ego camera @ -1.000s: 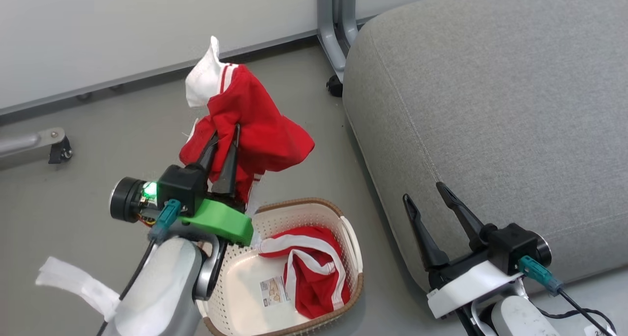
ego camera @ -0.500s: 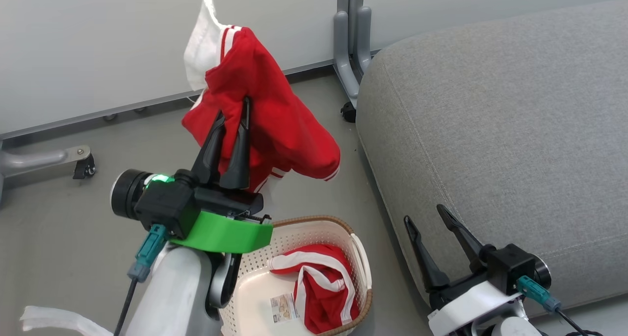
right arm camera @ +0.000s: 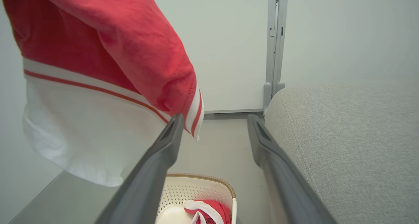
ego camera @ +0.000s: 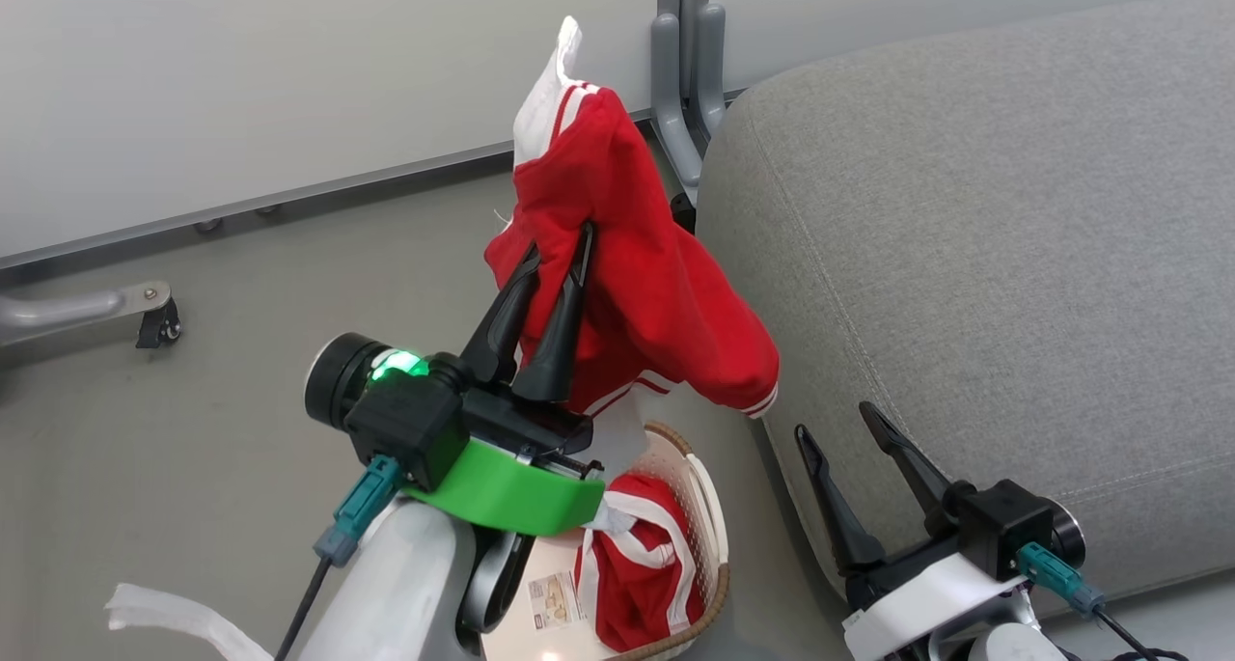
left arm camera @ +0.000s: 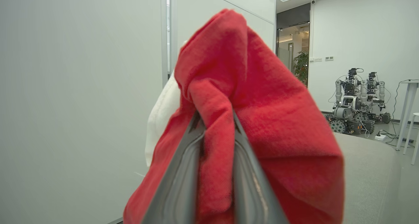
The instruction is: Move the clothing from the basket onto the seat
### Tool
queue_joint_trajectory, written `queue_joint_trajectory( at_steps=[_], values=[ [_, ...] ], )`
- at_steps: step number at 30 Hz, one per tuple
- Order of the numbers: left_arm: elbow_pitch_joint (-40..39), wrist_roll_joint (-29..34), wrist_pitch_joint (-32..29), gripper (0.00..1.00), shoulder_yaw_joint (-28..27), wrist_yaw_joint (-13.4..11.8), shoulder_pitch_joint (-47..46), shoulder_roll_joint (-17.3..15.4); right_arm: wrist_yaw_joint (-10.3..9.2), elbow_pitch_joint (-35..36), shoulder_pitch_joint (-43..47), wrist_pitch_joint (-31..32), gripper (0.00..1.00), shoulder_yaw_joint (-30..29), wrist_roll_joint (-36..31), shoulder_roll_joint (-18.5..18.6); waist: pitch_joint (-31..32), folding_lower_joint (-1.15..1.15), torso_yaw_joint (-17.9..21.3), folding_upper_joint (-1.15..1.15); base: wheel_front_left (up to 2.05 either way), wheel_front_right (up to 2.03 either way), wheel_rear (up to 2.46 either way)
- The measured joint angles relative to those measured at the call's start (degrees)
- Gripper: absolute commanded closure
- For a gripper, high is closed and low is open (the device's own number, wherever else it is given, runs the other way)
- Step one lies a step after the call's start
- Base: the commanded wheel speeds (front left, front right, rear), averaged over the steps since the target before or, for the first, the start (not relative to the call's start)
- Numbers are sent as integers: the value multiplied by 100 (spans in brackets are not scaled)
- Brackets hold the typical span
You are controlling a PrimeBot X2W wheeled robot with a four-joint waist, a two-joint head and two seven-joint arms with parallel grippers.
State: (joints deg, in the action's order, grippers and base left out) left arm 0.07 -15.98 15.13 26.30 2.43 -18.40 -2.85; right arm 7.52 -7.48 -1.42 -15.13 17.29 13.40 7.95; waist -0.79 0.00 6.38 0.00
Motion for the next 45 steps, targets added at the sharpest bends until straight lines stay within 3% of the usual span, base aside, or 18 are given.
queue_joint_trajectory(
  at_steps=[12, 23, 34, 45],
  values=[
    [14, -55, 0, 100, -30, -45, -30, 0, 0, 125, -34, 0, 0, 100, -18, 55, -28, 0, 11, 0, 0, 0, 0],
    [82, -108, 0, 100, -27, -34, -30, 0, 1, 1178, -544, 0, 0, 1294, -367, 743, -72, 0, 19, 0, 0, 0, 0],
    [110, -153, 0, 100, 327, 60, -42, 0, 1, 865, -989, 0, 0, 1281, -964, 784, -90, 0, -113, 0, 0, 0, 0],
    [188, -189, 0, 100, 936, 212, -45, -1, 1, 422, -1311, 0, 0, 1401, -1155, 762, -64, 0, -290, 0, 0, 0, 0]
  ],
)
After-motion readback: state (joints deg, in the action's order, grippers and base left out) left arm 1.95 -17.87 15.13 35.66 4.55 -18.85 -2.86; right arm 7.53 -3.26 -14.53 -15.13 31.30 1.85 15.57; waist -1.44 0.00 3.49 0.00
